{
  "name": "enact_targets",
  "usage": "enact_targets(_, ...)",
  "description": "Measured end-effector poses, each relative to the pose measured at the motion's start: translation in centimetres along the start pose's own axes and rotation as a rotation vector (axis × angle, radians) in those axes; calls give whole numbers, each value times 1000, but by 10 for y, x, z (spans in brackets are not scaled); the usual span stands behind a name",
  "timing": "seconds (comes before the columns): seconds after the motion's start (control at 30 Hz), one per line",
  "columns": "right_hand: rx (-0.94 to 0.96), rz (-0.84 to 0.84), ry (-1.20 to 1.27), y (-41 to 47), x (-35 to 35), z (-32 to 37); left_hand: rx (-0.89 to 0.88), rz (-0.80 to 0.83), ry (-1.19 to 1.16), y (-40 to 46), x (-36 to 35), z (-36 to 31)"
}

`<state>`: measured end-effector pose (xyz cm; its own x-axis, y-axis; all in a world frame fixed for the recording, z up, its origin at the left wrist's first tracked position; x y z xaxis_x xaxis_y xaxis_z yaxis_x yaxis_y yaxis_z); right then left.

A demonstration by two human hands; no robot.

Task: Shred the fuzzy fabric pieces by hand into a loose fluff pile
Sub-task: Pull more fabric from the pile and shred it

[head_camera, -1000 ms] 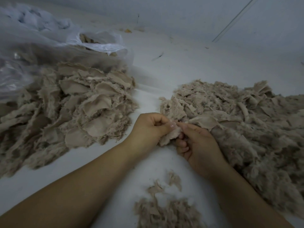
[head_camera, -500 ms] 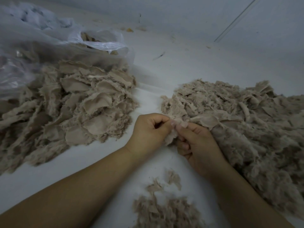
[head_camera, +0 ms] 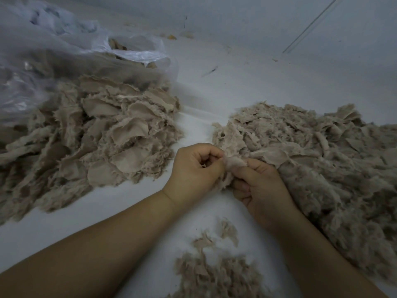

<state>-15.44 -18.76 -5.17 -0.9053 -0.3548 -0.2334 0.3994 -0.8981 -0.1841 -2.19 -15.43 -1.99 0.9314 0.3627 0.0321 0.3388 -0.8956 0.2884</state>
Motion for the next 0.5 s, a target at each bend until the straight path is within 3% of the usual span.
enact_targets(0.2,-15,-6,41,0,-1,0,174,102,-148,0,-9,11)
enact_targets(0.5,49,115,-30,-2,-7,1,208,66,-169,5,-5,19)
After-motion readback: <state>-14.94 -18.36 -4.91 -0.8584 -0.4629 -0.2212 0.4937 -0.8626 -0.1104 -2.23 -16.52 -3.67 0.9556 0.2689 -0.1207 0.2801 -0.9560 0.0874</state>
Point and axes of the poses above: each hand's wrist, its own y-axis towards the middle knuckle, its own x-axis out of the back of the hand, z = x × y, the point moved 8 cm from there along y, towards the middle knuckle, and after that the axes turned 2 degrees about -z, right-handed, at the moved point
